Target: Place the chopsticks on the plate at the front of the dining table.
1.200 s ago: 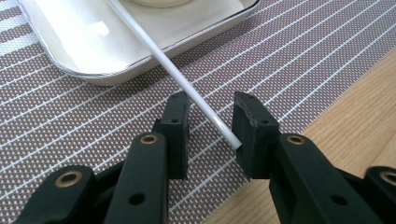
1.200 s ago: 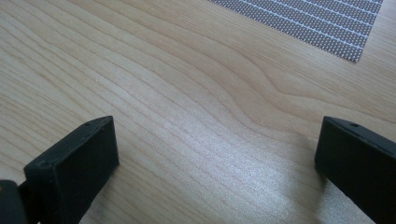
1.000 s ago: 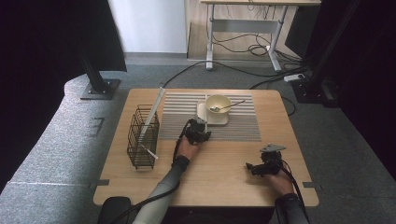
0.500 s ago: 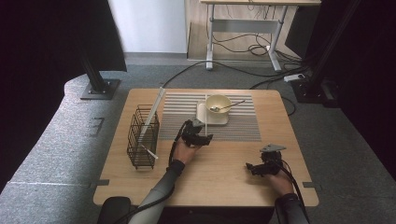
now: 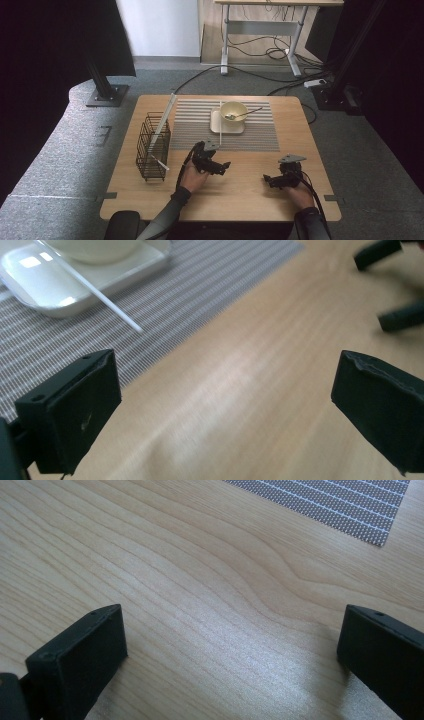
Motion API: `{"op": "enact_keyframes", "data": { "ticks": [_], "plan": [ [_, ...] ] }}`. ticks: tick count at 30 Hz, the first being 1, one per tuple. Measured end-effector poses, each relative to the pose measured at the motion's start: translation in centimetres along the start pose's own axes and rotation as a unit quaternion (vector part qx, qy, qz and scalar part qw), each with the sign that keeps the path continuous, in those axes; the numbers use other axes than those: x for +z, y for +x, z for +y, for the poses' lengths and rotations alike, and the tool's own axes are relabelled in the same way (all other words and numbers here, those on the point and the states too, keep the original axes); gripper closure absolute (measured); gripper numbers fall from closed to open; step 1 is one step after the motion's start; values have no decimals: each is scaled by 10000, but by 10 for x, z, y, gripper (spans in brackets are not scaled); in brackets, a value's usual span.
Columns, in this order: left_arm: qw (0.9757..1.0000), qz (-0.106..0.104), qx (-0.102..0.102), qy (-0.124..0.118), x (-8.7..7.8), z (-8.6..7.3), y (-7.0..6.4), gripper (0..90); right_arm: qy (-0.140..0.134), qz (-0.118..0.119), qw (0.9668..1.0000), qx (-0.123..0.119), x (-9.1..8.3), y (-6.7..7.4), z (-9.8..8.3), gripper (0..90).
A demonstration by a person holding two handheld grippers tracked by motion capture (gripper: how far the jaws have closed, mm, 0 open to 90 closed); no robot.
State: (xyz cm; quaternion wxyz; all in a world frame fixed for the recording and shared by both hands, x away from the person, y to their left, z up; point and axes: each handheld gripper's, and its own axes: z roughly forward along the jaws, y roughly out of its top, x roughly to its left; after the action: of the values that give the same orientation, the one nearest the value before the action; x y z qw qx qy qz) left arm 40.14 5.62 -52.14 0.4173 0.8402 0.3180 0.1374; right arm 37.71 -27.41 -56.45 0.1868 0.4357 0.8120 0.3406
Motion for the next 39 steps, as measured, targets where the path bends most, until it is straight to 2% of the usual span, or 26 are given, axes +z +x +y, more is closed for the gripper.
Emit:
{"op": "enact_keyframes", "data": {
  "ticks": [4,6,9,17,20,26,31,34,39],
  "plan": [
    [9999,-133,-3,58,-7,-8,-6,0,-3,-1,10000,-5,0,0,0,0],
    [9998,-120,75,165,-10,-13,-8,0,-3,-1,10000,-4,0,0,0,0],
    [9997,-170,49,186,-15,-21,-10,0,-4,-1,10000,-5,0,0,0,0],
    [9994,-181,-24,301,-26,-47,-9,15,0,0,10000,4,0,0,0,0],
    [9991,-146,54,395,-29,-56,-11,15,-3,-3,10000,2,0,0,0,0],
    [9986,-124,75,511,-35,-70,-14,15,-2,-8,10000,12,0,0,0,0],
    [9973,-83,267,682,-34,-74,-20,15,0,33,10000,-21,0,1,0,0],
    [9956,-79,386,854,-31,-73,-22,18,2,39,10000,-25,0,2,0,0],
    [9951,-180,356,904,-31,-73,-22,11,68,63,10000,10,-3,2,2,6]
  ]
}}
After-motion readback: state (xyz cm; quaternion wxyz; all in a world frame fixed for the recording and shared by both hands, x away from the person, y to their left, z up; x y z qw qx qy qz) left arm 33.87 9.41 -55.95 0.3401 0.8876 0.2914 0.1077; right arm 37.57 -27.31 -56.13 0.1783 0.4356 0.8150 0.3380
